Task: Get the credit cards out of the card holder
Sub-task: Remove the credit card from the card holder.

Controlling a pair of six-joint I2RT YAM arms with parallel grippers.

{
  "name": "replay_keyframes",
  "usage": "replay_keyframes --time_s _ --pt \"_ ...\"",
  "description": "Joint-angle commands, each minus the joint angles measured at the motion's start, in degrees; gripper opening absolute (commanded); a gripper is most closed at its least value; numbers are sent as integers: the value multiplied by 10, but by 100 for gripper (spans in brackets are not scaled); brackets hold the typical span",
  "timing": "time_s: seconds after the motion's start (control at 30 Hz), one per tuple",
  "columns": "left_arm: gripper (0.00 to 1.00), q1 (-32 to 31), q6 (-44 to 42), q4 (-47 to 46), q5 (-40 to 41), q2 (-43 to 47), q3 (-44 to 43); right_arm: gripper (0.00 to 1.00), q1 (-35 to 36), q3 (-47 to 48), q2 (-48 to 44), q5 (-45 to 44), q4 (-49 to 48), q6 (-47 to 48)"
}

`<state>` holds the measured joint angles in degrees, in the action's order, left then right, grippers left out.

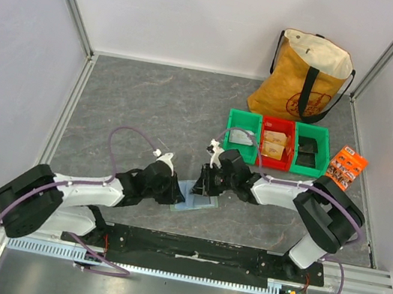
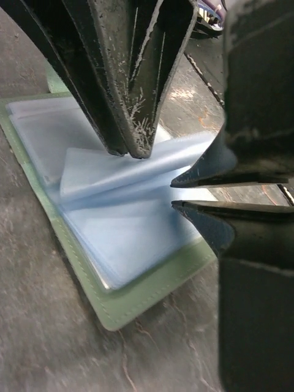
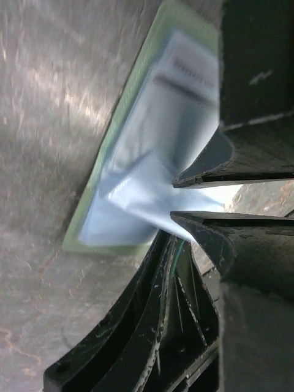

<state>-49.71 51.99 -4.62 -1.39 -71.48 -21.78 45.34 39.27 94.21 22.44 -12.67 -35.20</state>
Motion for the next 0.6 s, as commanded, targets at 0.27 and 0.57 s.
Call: replay_keyframes --time_s 0.27,0.57 --pt "32 -8 67 105 83 252 74 28 76 113 31 1 44 12" --pt "42 -9 57 127 52 296 45 38 64 121 -64 -126 146 77"
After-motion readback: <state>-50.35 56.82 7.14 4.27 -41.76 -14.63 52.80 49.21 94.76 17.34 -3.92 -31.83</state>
